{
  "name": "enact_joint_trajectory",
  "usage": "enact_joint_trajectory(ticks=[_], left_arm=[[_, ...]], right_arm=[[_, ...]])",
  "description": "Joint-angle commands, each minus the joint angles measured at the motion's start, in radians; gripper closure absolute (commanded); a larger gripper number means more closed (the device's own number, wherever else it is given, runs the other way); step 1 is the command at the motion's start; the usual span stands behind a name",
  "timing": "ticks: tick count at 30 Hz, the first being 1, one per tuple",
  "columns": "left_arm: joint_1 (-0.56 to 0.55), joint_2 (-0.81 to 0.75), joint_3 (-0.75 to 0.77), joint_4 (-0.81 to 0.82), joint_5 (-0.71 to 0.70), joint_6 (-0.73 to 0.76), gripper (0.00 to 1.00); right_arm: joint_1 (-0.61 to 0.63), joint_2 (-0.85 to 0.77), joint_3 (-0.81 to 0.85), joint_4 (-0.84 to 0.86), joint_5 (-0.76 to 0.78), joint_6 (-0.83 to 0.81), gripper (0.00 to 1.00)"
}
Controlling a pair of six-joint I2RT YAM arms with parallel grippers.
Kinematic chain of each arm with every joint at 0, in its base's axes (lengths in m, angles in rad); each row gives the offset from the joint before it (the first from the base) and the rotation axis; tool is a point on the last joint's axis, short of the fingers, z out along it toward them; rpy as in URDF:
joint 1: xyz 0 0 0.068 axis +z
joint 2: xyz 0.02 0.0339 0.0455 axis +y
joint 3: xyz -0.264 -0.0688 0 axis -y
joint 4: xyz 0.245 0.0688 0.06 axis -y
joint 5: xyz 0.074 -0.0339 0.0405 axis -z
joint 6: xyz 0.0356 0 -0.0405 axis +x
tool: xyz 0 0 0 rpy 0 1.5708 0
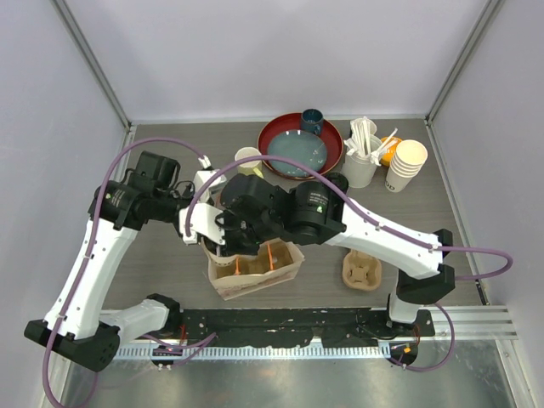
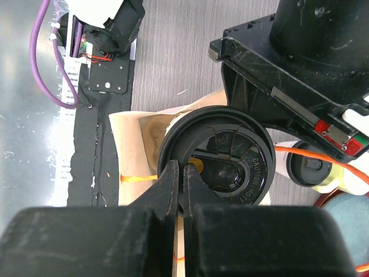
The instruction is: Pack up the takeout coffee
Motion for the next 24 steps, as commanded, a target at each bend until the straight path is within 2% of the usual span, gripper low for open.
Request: enact_joint_trajectory(ticks=[1,8,14,24], left_arm=[[-0.004,-0.011,0.035,-0.057,0.055,0.019,1.00],[-0.003,-0.005,0.038,-0.064,0.062,0.032,1.00],[-0.004,0.001,0.040,-0.066,0.064,0.040,1.00],[-0.011,0.033,0.038,-0.052,0.093,0.026,1.00]], right_arm=[[0.002,-0.043,-0.031,0.090,-0.039,-0.075,0.99],[-0.002,0.003,-0.149,0.044,-0.045,-0.151,0.99],[-0.045,-0.014,-0.243,0.069,-0.098,-0.230,0.99],[-0.108,-0.056,-0.471,0.229,-0.269,-0.438,0.99]])
